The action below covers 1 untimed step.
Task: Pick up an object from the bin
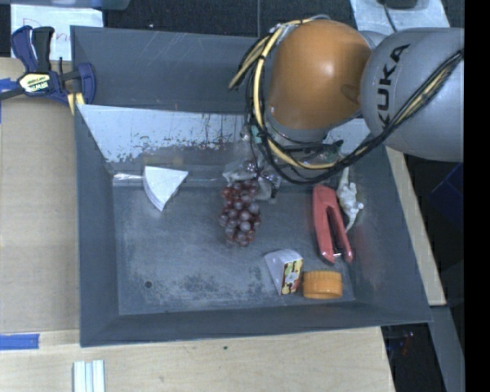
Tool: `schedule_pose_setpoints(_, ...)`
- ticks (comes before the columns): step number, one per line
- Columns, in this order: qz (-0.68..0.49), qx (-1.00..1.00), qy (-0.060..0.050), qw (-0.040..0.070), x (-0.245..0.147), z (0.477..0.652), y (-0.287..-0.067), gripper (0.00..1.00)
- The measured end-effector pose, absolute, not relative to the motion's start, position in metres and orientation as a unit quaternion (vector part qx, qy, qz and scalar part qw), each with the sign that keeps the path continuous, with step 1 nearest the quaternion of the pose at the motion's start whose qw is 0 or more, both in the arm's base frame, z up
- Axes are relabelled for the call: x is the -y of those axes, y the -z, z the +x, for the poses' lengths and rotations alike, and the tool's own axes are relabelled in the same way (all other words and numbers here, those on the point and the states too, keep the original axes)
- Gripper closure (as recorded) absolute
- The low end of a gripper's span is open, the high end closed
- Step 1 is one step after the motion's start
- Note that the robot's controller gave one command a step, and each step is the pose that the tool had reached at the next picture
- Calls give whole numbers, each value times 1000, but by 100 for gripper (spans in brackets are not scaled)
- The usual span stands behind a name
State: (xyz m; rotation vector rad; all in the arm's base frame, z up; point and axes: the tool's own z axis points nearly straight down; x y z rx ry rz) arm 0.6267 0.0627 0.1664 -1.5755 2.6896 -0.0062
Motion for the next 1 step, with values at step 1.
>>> schedule_pose_setpoints(1,-505,-863,3,14,-63,627,-179,100)
